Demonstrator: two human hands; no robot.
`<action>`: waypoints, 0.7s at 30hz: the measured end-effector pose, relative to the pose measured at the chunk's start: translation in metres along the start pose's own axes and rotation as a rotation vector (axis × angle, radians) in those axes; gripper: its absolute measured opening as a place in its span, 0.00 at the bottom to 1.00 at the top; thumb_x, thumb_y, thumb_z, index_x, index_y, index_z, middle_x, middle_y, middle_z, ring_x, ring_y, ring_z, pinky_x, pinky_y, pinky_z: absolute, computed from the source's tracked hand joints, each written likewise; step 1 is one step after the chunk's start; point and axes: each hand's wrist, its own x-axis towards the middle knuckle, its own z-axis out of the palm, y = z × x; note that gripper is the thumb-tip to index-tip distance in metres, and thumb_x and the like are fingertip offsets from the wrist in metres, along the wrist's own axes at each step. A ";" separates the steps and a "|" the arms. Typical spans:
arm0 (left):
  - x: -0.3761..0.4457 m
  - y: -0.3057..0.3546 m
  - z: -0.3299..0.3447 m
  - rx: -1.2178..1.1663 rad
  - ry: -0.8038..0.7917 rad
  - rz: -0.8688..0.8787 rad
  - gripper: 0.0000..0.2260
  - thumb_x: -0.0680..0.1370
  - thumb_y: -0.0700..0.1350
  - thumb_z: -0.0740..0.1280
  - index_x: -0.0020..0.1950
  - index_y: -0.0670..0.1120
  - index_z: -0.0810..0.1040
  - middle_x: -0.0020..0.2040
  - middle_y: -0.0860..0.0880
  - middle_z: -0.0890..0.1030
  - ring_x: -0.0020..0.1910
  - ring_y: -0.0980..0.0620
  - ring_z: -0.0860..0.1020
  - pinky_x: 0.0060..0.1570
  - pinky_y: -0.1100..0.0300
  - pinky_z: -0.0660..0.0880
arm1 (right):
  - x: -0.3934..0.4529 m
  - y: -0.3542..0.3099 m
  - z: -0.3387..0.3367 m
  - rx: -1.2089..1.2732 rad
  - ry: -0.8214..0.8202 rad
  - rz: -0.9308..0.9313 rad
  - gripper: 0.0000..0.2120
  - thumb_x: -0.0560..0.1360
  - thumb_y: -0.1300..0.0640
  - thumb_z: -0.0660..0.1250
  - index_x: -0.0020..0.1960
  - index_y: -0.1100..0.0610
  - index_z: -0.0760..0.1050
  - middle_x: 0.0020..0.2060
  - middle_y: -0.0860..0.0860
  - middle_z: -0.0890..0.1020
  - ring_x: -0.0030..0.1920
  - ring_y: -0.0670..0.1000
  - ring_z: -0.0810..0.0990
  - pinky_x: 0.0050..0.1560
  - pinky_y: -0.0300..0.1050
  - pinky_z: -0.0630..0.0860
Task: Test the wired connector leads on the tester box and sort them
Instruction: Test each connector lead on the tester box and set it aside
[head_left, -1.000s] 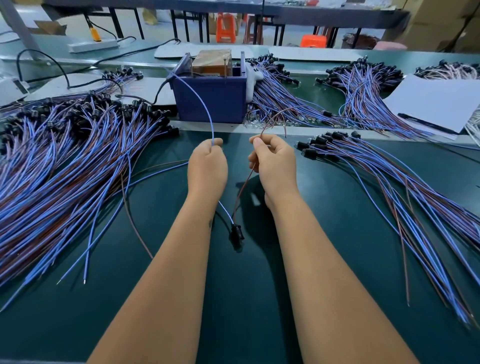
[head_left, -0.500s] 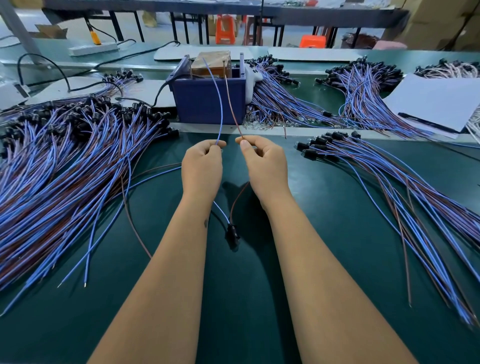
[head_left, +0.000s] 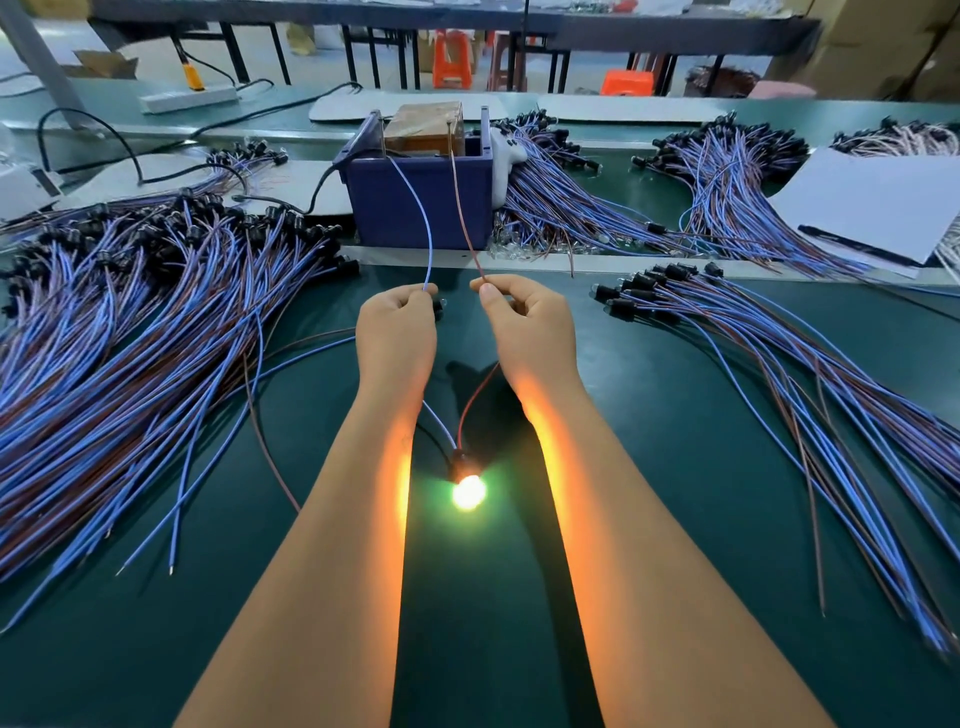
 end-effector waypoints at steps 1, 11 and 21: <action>0.000 0.000 0.000 -0.002 -0.003 -0.002 0.13 0.77 0.41 0.58 0.47 0.53 0.81 0.21 0.58 0.69 0.20 0.58 0.62 0.23 0.65 0.60 | 0.000 0.000 0.000 -0.008 -0.005 -0.005 0.09 0.79 0.57 0.64 0.53 0.54 0.83 0.28 0.38 0.74 0.29 0.38 0.70 0.36 0.34 0.66; 0.002 -0.002 0.001 -0.024 0.023 0.002 0.13 0.77 0.41 0.57 0.50 0.52 0.81 0.20 0.58 0.69 0.19 0.59 0.62 0.20 0.68 0.60 | 0.001 0.002 0.000 -0.026 -0.029 0.003 0.09 0.79 0.56 0.63 0.52 0.52 0.82 0.23 0.33 0.73 0.28 0.37 0.70 0.37 0.35 0.65; -0.007 0.005 0.005 -0.043 -0.136 0.032 0.10 0.77 0.41 0.64 0.43 0.51 0.84 0.37 0.52 0.83 0.34 0.53 0.74 0.38 0.58 0.73 | -0.003 -0.005 0.002 -0.032 -0.053 -0.041 0.07 0.77 0.58 0.65 0.45 0.55 0.82 0.35 0.46 0.82 0.39 0.48 0.78 0.44 0.47 0.75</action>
